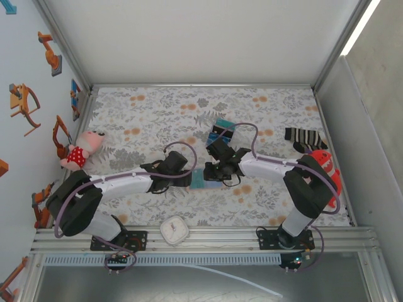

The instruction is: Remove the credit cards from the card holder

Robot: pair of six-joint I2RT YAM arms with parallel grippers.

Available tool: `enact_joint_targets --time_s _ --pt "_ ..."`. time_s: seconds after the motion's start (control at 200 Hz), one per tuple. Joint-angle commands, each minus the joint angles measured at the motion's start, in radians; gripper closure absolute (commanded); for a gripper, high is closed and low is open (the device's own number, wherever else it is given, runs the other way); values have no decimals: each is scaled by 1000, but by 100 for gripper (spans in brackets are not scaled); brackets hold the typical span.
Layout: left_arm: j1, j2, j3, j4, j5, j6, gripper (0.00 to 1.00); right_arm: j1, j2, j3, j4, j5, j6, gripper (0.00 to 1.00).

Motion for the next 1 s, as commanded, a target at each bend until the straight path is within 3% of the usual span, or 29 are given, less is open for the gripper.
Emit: enact_joint_targets --time_s 0.0,0.691,0.997 --pt "-3 20 -14 20 48 -12 26 -2 14 30 34 -31 34 85" --pt "-50 121 43 -17 79 2 56 -2 71 -5 94 -56 66 78" --pt "-54 135 56 -43 74 3 58 -10 46 -39 97 -30 72 79"
